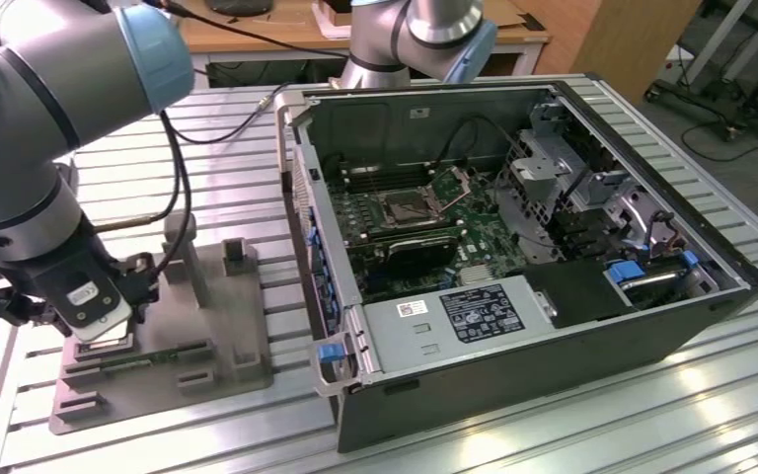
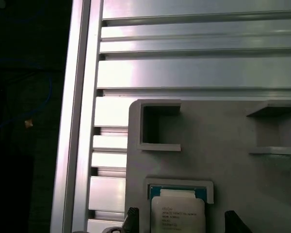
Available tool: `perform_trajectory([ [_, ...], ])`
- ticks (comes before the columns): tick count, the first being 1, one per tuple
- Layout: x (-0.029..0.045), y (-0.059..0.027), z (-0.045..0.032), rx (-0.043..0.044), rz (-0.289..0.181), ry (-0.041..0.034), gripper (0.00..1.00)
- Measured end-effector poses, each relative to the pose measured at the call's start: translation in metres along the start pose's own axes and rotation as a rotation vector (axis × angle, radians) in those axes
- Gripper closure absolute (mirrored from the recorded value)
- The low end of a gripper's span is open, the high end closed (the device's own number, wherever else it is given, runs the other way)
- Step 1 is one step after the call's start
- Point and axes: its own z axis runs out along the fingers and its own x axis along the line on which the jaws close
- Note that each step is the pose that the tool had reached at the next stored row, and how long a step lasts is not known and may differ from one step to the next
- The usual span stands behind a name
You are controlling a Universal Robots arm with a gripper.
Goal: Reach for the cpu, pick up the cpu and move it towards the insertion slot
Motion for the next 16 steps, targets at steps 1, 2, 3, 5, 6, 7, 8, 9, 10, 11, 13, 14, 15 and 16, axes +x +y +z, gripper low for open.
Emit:
perform_trajectory([
  [1, 0.0003, -0.0001, 0.0017, 0.0, 0.001, -0.0002, 0.23],
  [2, 0.0006, -0.0002, 0.0035, -0.0001, 0.004, -0.0004, 0.23],
  [3, 0.0012, -0.0003, 0.0053, 0.0, 0.007, -0.0007, 0.23],
  [5, 0.0019, -0.0006, 0.0083, -0.0001, 0.014, -0.0014, 0.23],
  [6, 0.0019, -0.0007, 0.009, -0.0002, 0.018, -0.0018, 0.23],
  [7, 0.0019, -0.0007, 0.0091, -0.0001, 0.02, -0.002, 0.23],
  [8, 0.0019, -0.0007, 0.0091, -0.0001, 0.02, -0.002, 0.23],
  [9, 0.002, -0.0007, 0.0091, 0.0, 0.021, -0.002, 0.23],
  [10, 0.002, -0.0007, 0.0091, -0.0001, 0.021, -0.0021, 0.23],
  [11, 0.002, -0.0007, 0.0091, -0.0001, 0.021, -0.0021, 0.23],
  [13, 0.002, -0.0007, 0.0091, -0.0001, 0.022, -0.0022, 0.23],
  [14, 0.002, -0.0007, 0.0091, -0.0001, 0.022, -0.0022, 0.23],
  [15, 0.002, -0.0007, 0.0091, -0.0001, 0.022, -0.0022, 0.23],
  [16, 0.002, -0.0007, 0.0091, -0.0001, 0.022, -0.0022, 0.23],
])
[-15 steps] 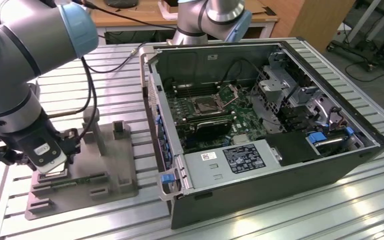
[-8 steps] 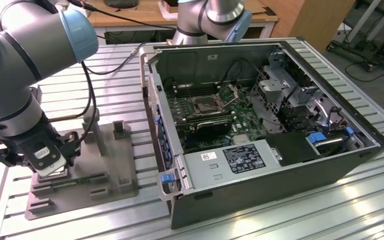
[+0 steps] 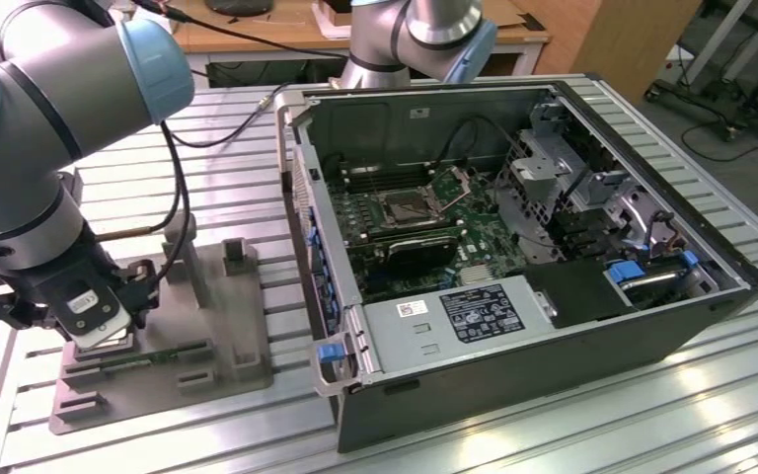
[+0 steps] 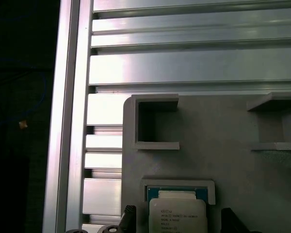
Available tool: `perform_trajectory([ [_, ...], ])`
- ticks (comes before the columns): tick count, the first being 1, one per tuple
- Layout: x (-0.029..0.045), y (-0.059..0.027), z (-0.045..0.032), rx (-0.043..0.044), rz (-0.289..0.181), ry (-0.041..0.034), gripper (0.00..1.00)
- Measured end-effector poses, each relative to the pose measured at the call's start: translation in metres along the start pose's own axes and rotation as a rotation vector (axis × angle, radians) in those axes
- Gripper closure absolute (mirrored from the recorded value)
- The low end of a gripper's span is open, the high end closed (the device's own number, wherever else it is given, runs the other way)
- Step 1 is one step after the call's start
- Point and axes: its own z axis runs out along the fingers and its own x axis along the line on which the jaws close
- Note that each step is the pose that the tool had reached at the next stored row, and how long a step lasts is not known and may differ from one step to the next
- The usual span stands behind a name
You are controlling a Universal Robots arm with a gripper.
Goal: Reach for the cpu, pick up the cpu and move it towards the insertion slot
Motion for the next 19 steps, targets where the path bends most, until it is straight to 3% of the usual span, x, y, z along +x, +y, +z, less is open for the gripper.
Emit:
perform_trajectory([
  [5, 0.0, 0.0, 0.0, 0.0, 0.001, -0.0001, 0.24],
  [6, 0.0, 0.0, 0.0, 0.0, 0.001, 0.0, 0.31],
  [19, 0.0, 0.001, 0.0007, -0.0002, 0.002, -0.0004, 0.31],
])
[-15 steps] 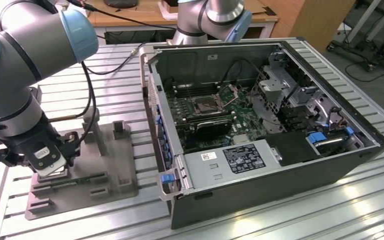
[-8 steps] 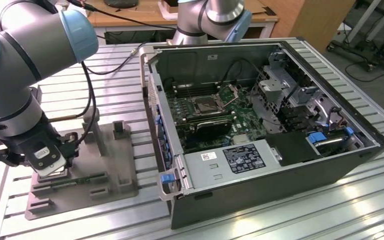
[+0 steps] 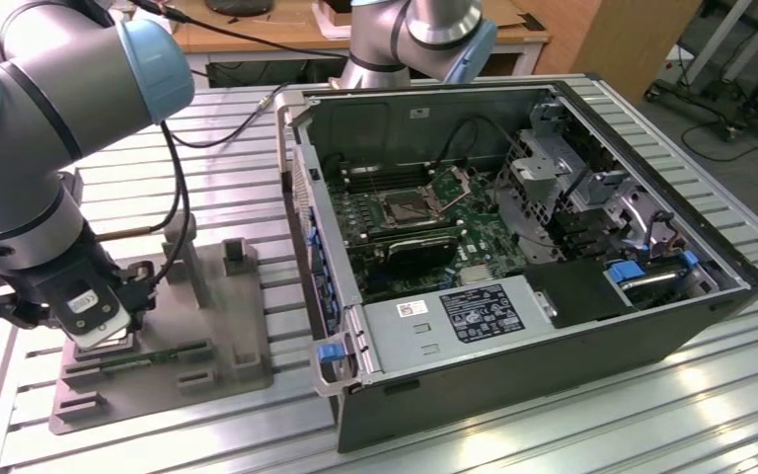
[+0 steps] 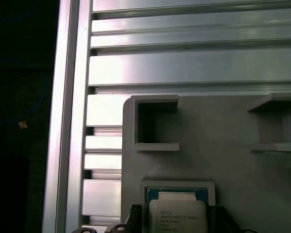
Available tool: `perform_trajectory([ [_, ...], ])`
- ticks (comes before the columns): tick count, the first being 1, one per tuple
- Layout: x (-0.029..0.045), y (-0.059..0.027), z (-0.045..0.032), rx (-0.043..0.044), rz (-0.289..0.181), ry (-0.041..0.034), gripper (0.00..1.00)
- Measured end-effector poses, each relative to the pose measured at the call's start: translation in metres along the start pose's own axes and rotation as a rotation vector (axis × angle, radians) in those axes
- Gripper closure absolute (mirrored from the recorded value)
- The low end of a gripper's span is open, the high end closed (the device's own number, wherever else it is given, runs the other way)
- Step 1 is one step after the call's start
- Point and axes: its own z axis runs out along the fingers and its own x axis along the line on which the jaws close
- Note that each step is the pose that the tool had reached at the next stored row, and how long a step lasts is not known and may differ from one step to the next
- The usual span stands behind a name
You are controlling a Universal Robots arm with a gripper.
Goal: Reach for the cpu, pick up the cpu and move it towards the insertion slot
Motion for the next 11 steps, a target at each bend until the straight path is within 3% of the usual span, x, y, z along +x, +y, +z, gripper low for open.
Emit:
perform_trajectory([
  [9, 0.0013, 0.0001, 0.0004, 0.0001, 0.0, 0.0002, 0.33],
  [10, 0.0013, 0.0001, 0.0003, 0.0001, 0.0, 0.0002, 0.4],
  [11, 0.0013, 0.0001, 0.0004, 0.0001, 0.0, 0.0002, 0.4],
])
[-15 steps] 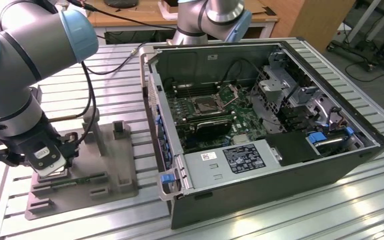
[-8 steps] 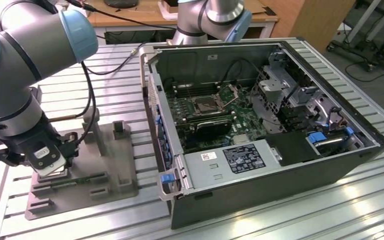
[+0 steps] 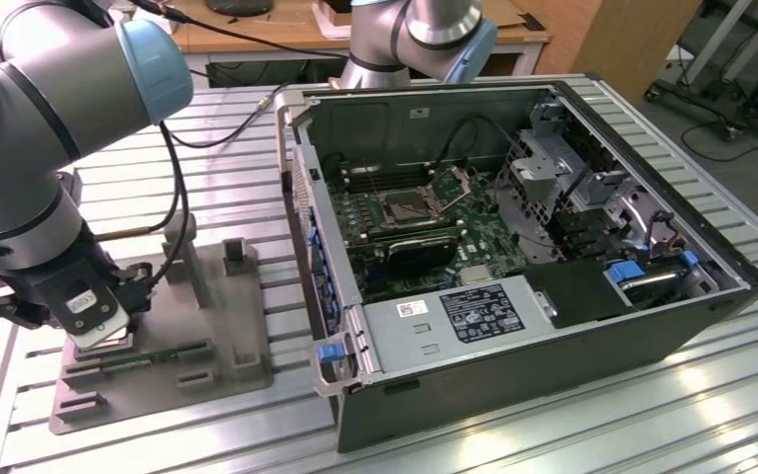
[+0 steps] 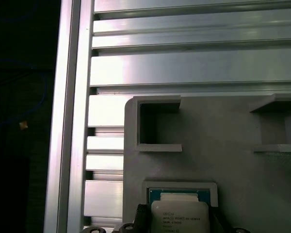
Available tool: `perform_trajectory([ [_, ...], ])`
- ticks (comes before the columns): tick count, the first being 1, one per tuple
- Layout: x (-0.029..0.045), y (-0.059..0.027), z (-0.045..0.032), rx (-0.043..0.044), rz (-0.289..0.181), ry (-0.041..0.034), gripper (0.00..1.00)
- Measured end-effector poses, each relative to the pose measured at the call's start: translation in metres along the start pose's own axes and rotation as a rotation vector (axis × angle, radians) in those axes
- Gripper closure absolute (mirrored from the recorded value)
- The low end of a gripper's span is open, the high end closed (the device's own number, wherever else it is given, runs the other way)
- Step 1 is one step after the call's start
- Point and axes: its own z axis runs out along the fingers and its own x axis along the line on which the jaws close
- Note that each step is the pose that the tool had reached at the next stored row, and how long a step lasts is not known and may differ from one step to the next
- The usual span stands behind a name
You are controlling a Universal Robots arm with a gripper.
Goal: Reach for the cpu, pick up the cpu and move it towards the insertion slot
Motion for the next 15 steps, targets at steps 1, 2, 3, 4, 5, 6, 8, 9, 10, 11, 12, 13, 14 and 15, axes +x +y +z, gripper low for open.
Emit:
perform_trajectory([
  [1, 0.0001, 0.0, 0.0, 0.0, 0.0, 0.0001, 0.41],
  [2, 0.0001, 0.0, 0.0, 0.0, 0.0, 0.0001, 0.41],
  [3, 0.0001, 0.0, 0.0, 0.0, 0.0, 0.0, 0.46],
  [4, 0.0001, 0.0, 0.0, 0.0, 0.0, 0.0, 0.46],
  [5, 0.0002, 0.0, 0.0, 0.0, 0.0, 0.0, 0.46],
  [6, 0.0002, 0.0, 0.0, 0.0, 0.0, 0.0, 0.46],
  [8, 0.0002, 0.0, 0.0, 0.0, 0.0, 0.0, 0.46],
  [9, 0.0003, 0.0, 0.0, 0.0, 0.0, 0.0, 0.46],
  [10, 0.0003, 0.0, 0.0, 0.0, 0.0, 0.0, 0.46],
  [11, 0.0003, 0.0, 0.0, 0.0, 0.0, 0.0, 0.46],
  [12, 0.0003, 0.0, 0.0, 0.0, 0.0, 0.0, 0.46],
  [13, 0.0004, 0.0, -0.0001, -0.0001, 0.0, 0.0, 0.46],
  [14, 0.0004, 0.0, -0.0005, -0.0001, 0.0, -0.0001, 0.46],
  [15, 0.0004, 0.0001, -0.0016, 0.0, 0.0, 0.0001, 0.46],
])
